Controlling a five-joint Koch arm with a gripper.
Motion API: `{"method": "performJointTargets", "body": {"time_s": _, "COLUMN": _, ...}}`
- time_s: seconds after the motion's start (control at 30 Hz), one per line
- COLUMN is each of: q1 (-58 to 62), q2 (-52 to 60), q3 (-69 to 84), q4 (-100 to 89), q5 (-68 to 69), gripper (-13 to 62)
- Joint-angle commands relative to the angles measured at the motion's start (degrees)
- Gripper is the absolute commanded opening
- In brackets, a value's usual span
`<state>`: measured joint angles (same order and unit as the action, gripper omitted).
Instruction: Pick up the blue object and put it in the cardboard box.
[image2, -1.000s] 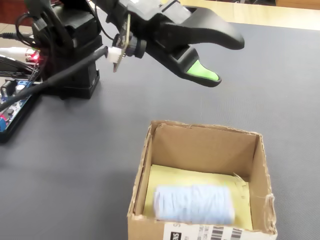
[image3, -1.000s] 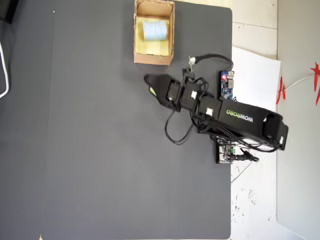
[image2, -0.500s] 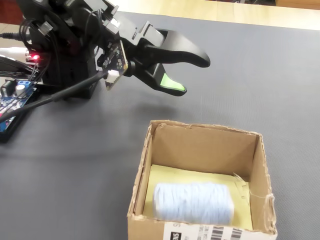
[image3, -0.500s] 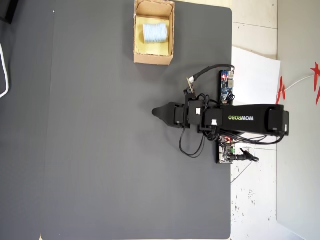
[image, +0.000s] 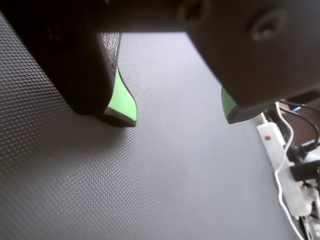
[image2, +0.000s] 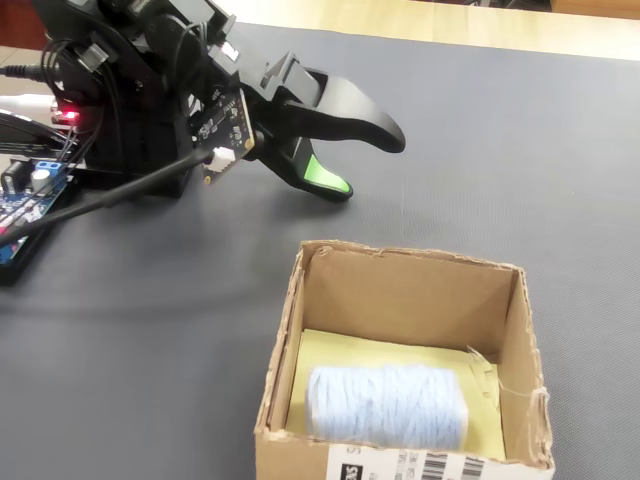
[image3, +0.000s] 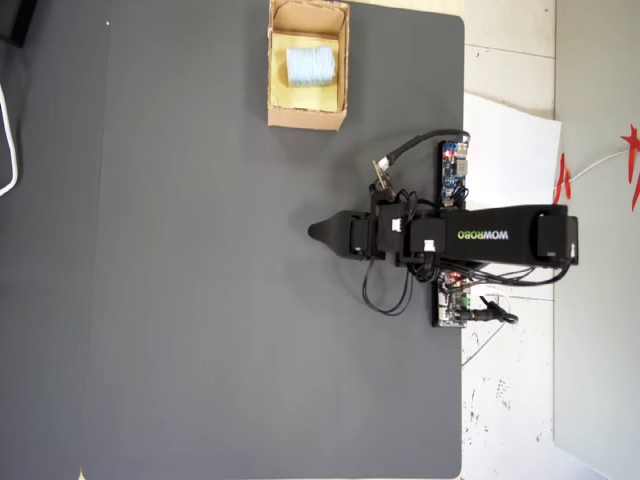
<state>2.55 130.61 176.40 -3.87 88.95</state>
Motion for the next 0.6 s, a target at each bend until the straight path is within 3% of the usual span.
{"method": "performJointTargets", "body": {"time_s": 0.0, "q1": 0.5, "q2": 4.9, "q3": 2.3, "q4": 5.8, "q5": 1.0, "gripper": 34.1}}
{"method": "performJointTargets", "body": {"time_s": 0.57, "q1": 0.9, "q2": 4.8, "q3": 2.3, "q4": 5.9, "q5": 1.1, "gripper": 34.1}}
